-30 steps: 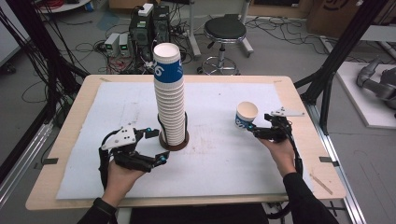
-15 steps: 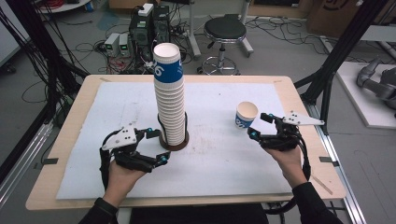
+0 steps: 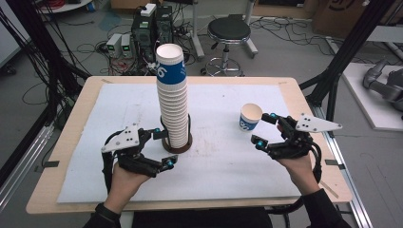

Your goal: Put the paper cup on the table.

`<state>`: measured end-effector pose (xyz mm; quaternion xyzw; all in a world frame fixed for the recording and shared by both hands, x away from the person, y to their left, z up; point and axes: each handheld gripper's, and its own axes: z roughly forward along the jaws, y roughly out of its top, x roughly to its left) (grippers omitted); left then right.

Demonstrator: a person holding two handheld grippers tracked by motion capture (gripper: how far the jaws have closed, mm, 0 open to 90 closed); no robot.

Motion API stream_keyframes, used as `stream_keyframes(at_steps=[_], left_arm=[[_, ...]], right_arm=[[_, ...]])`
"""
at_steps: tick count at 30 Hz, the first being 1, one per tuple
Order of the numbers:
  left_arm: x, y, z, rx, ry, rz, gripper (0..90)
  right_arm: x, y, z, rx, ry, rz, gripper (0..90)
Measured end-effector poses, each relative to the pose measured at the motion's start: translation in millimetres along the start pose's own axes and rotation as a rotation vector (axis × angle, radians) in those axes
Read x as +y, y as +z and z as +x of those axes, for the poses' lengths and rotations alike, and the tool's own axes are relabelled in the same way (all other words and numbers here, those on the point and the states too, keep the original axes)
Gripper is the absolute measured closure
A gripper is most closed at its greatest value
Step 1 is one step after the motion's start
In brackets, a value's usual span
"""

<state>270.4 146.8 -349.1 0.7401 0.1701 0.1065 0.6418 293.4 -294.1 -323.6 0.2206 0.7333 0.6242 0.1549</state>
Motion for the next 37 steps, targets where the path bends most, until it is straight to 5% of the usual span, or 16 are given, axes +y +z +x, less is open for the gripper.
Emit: stream_keyframes(at_steps=[8,37], left_arm=[[3.8,-7.2,0.3,0.007,0.002,-0.014,14.6],[7.8,-11.3,-2.0,0.013,0.019,-0.017,14.5]], right_arm=[[2.4,5.9,4.8,0.033,-0.009,0.012,15.9],[4.8,6.3,8.4,0.044,-0.043,0.021,15.9]])
